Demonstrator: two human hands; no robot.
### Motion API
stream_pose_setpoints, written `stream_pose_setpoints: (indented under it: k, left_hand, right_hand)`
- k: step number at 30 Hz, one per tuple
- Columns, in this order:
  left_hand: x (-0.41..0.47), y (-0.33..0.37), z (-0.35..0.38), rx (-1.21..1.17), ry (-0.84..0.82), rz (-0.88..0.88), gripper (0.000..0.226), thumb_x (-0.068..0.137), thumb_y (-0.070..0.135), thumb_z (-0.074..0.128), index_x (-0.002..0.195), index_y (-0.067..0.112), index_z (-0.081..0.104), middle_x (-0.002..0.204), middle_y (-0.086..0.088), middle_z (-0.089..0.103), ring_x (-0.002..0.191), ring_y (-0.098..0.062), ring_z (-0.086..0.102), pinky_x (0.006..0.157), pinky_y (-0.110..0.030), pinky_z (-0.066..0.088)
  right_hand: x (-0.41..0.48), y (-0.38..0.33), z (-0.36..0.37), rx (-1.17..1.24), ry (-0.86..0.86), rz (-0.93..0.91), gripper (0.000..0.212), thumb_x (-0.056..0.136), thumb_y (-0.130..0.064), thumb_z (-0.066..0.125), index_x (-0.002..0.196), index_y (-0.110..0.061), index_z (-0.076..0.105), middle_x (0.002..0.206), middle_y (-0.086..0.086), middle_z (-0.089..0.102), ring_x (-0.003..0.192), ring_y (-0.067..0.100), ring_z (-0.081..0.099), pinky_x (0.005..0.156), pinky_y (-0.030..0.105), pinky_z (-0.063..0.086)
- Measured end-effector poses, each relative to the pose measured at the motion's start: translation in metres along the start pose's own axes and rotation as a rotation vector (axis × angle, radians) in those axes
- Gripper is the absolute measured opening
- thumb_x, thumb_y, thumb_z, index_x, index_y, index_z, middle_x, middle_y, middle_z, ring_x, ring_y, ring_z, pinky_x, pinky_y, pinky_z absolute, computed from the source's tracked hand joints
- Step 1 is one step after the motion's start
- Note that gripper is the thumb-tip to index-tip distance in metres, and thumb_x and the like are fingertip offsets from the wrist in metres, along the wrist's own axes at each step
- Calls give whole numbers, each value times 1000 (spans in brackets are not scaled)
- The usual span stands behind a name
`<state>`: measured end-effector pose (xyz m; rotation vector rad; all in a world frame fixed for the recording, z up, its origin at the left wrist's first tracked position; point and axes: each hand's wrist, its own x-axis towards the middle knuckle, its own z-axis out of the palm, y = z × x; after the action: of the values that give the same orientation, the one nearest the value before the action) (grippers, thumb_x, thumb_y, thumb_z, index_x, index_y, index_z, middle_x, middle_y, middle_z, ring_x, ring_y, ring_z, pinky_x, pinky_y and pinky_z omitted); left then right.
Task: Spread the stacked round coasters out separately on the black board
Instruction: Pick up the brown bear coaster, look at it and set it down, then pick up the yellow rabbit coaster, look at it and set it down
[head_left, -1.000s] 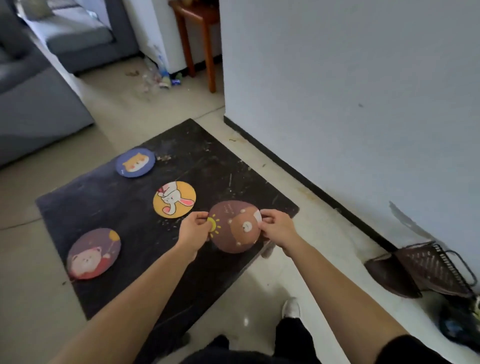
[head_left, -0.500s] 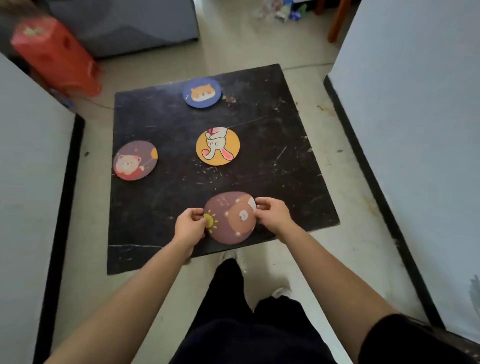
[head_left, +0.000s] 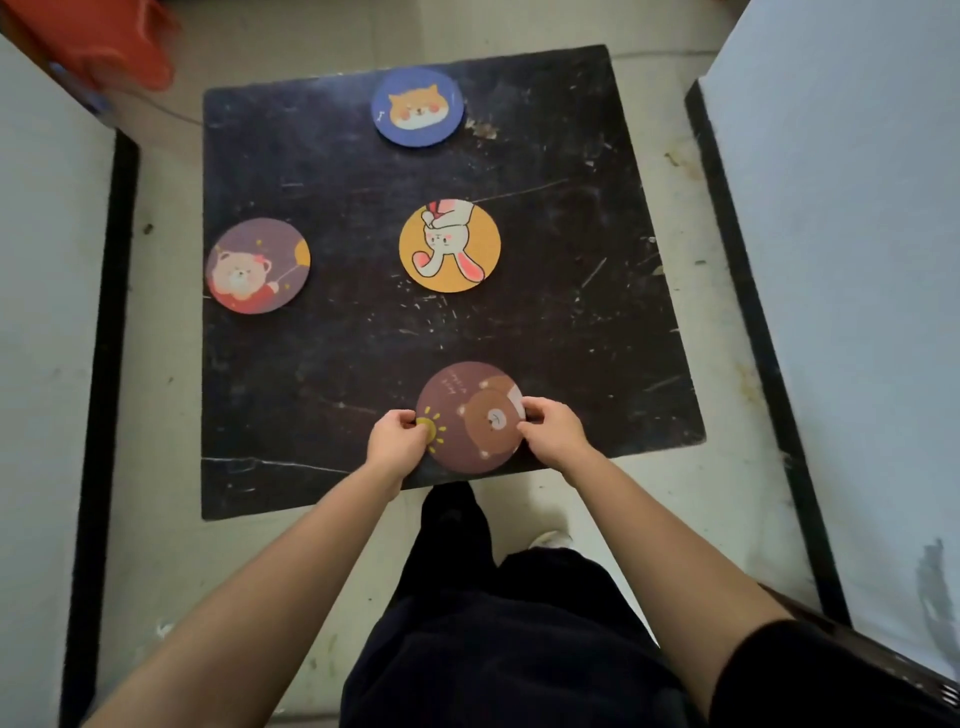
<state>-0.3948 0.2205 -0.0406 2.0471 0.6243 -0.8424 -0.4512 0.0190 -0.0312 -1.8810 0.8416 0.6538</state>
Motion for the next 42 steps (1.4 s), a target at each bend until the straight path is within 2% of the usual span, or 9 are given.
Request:
stream_pose_setpoints:
  k: [8, 11, 16, 21, 26, 29, 35, 38, 42]
  left_hand:
    - [14, 32, -15, 129, 24, 45, 51, 87, 22, 61, 136, 12, 51, 130, -12, 61, 115, -29, 59, 99, -45, 49]
    - [31, 58, -23, 133, 50, 125, 55, 90, 20, 60, 142, 14, 45, 142, -11, 53, 124, -27, 54, 100, -41, 47]
    - [71, 106, -31, 54, 27, 244, 61, 91, 20, 60, 148, 16, 37, 148, -8, 46, 127, -22, 51, 98, -33, 46]
    - [112, 157, -34, -93, -22, 259, 70, 91, 19, 64, 151, 20, 29, 155, -6, 37, 138, -22, 40, 101, -37, 43]
    - [139, 179, -31, -297, -167, 164, 69, 93, 20, 62, 152, 21, 27, 141, -3, 54, 108, -9, 59, 78, -23, 49]
    - [144, 177, -32, -310, -152, 120, 72, 90, 15, 65, 152, 21, 28, 141, 2, 49, 116, -15, 56, 89, -33, 53]
    - [141, 174, -36, -251, -47, 8, 50, 89, 11, 65, 137, 14, 51, 106, 1, 64, 91, -10, 63, 65, -23, 51]
    - [129, 183, -31, -249, -46, 28, 33, 92, 14, 63, 125, 16, 60, 94, 8, 65, 81, -3, 61, 56, -19, 45]
    - [106, 215, -20, -328, -51, 119, 25, 93, 16, 62, 117, 21, 64, 98, 9, 69, 88, -4, 64, 61, -19, 45]
  right_hand:
    - [17, -21, -20, -243, 25, -47, 52, 93, -27, 58, 143, -21, 47, 145, 8, 48, 119, 27, 57, 97, 41, 49]
    - [35, -43, -28, -180, 123, -63, 56, 94, -23, 58, 147, -26, 38, 149, 6, 41, 121, 23, 56, 92, 36, 48]
    - [79, -88, -40, -72, 187, -106, 63, 94, -21, 56, 151, -24, 31, 153, 7, 38, 132, 26, 49, 106, 46, 47]
    - [126, -134, -44, 25, 188, -134, 69, 93, -18, 56, 154, -22, 25, 156, 8, 36, 134, 25, 48, 108, 47, 44]
    - [159, -162, -32, 157, 121, -62, 85, 89, -26, 64, 157, -20, 12, 159, 7, 33, 140, 27, 41, 113, 51, 39]
    - [163, -163, -27, 210, 162, 26, 86, 87, -24, 67, 156, -19, 16, 151, 9, 40, 132, 26, 49, 109, 46, 43]
    - [149, -145, -37, 237, 139, 98, 42, 93, -24, 63, 133, -16, 57, 104, -3, 64, 102, 17, 61, 93, 40, 54]
    - [141, -145, -51, 254, 164, 39, 34, 95, -24, 61, 128, -19, 59, 105, -4, 63, 101, 15, 61, 84, 34, 55]
    - [132, -146, -92, 358, 249, -68, 27, 96, -26, 59, 123, -23, 60, 102, -9, 63, 94, 6, 59, 68, 21, 46]
